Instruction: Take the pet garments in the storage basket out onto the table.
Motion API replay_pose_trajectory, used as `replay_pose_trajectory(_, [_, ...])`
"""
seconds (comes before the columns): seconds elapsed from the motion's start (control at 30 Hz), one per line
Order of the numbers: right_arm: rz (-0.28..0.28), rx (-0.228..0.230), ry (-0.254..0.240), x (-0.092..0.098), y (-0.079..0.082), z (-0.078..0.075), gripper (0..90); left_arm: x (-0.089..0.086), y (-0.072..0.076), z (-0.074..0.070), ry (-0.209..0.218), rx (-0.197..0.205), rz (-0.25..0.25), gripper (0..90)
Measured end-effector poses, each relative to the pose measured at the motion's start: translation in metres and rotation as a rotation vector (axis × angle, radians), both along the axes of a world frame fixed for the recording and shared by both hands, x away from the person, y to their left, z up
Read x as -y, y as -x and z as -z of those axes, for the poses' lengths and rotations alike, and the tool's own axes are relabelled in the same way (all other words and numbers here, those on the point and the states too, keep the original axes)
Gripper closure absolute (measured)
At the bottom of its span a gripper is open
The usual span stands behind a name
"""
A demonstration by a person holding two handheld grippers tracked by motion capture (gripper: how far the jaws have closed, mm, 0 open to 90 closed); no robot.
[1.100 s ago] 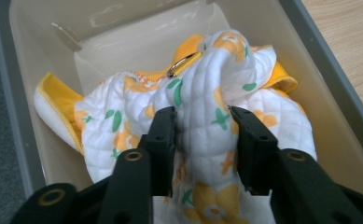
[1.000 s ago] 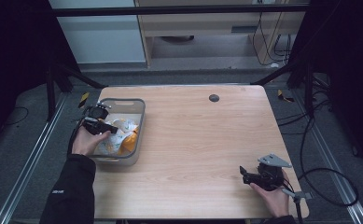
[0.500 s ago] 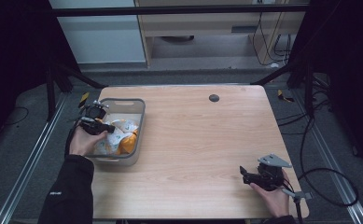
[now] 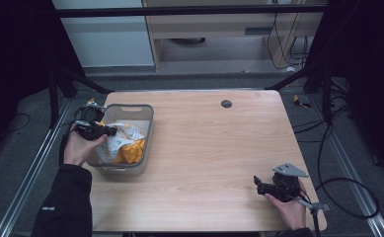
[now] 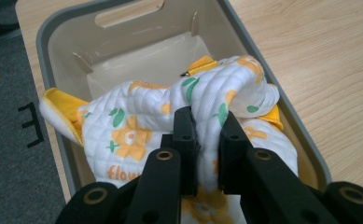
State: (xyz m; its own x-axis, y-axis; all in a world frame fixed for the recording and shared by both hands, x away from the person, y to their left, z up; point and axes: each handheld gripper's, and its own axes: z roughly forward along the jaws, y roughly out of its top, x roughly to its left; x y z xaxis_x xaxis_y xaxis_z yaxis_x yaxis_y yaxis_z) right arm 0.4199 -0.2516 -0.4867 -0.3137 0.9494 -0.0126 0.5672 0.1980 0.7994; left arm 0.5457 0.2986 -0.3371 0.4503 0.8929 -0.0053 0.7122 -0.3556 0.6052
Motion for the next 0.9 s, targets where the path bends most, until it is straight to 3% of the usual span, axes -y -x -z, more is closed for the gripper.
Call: replay_pose_trajectory(0.9, [-0.004,0.004,0.004,0.000,0.001,0.000,11.3,-0.001,0.028,-0.051,0.003,0.108,0.060,80.8])
